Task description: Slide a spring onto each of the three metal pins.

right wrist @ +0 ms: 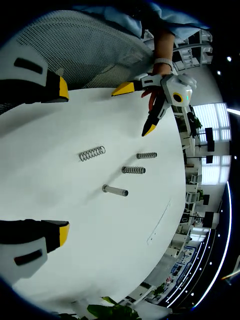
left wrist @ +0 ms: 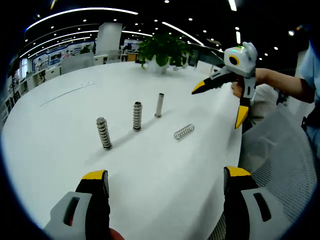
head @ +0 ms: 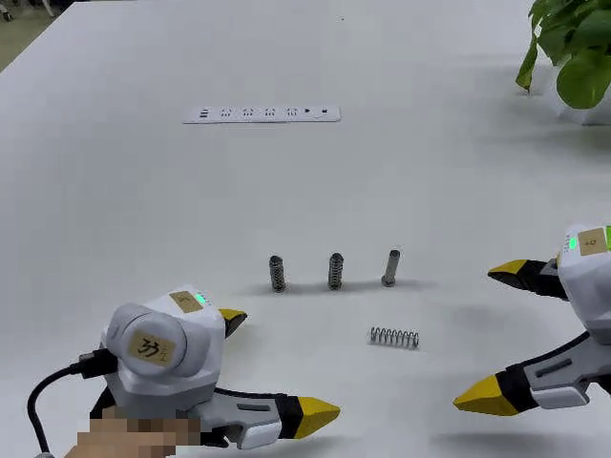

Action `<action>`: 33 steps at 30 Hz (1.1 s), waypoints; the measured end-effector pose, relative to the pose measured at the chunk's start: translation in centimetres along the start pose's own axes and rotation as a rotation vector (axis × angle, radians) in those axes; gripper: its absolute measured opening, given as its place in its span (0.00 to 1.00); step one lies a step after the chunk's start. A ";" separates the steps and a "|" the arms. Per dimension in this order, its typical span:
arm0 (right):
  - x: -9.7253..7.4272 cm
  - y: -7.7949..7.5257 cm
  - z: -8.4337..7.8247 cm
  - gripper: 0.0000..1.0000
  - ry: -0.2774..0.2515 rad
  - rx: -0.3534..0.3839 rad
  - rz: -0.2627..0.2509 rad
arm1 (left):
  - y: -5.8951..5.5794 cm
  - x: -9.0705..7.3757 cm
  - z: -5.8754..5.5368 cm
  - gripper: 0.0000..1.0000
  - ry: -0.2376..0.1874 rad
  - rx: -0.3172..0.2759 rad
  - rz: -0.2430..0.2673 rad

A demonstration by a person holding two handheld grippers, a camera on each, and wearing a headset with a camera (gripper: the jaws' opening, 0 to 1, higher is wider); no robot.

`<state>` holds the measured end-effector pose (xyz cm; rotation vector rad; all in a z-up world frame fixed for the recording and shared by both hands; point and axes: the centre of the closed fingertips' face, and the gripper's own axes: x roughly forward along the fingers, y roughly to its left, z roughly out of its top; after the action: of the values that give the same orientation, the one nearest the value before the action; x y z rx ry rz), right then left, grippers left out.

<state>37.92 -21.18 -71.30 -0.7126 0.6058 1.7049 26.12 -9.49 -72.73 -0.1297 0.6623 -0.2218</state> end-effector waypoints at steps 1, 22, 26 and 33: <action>0.1 0.1 -0.1 0.99 -0.002 0.002 0.001 | -0.2 0.2 0.3 0.97 0.004 0.010 -0.004; -0.1 1.6 -1.3 0.97 -0.024 0.050 -0.006 | -4.6 4.1 3.0 0.81 0.120 0.299 -0.225; 0.0 1.8 -1.4 0.97 -0.032 0.062 -0.005 | -5.2 4.7 3.6 0.69 0.118 0.322 -0.245; 0.0 2.1 -1.9 0.97 -0.041 0.082 -0.005 | -5.7 6.0 3.8 0.65 0.163 0.356 -0.273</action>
<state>36.18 -22.99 -72.54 -0.6185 0.6411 1.6764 32.11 -16.29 -72.25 0.1425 0.7559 -0.6135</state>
